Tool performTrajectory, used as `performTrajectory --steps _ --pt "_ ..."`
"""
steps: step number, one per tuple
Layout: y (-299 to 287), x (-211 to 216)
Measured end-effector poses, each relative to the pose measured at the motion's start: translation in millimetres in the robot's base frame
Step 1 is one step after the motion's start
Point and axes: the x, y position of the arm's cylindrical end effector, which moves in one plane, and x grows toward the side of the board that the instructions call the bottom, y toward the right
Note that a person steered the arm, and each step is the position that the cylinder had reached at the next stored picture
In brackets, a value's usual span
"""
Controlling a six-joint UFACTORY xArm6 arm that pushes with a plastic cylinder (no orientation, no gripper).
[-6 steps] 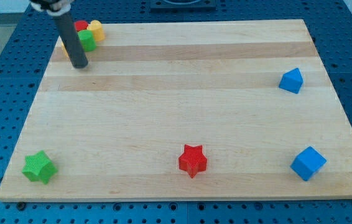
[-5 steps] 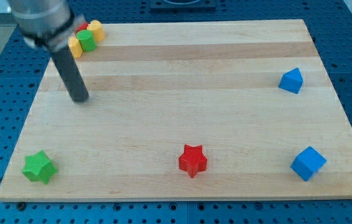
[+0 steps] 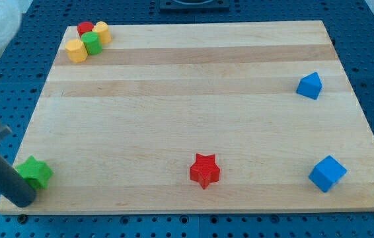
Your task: Move the green star below right to the green circle
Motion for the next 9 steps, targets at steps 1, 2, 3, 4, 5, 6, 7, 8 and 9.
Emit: performTrajectory --steps 1,2,3,4,5,6,7,8,9 --pt "-12.8 -31.9" --pt "-15.5 -56.0" --pt "2.3 -56.6" --pt "27.7 -46.5" --pt "49.0 -51.8" --pt "50.0 -82.8" --pt "48.3 -124.4" --pt "45.4 -152.9" --pt "30.0 -123.5"
